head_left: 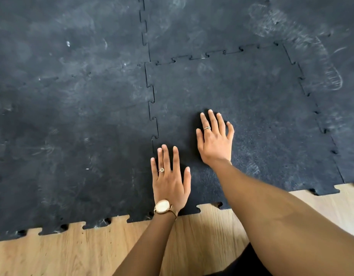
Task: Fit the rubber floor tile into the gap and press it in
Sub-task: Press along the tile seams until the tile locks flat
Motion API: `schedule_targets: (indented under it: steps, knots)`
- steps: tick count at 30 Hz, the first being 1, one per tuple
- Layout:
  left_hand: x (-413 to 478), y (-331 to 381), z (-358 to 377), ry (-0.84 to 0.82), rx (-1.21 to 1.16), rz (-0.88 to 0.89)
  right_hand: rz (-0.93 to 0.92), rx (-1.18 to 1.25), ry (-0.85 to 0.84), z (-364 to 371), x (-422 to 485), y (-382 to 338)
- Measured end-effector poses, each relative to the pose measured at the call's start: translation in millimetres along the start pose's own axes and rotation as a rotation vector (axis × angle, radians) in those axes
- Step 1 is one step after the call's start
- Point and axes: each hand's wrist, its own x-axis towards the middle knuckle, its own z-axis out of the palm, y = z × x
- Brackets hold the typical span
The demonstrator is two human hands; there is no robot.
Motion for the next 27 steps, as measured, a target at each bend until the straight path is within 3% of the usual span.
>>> schedule_targets:
  steps: [15, 19, 24, 27]
  knots:
    - [23, 3, -27, -0.039, -0.029, -0.033, 0.017, 0.003, -0.045, -7, -1, -4]
    - [89, -5, -51, 0.081, -0.307, -0.145, 0.018, -0.007, -0.030, -5, -1, -1]
    - [217, -6, -82, 0.069, -0.510, -0.222, 0.036, -0.001, -0.026, -5, 0, -2]
    - [271, -8, -83, 0.031, -0.445, -0.218, 0.036, -0.013, -0.019, -5, 0, -3]
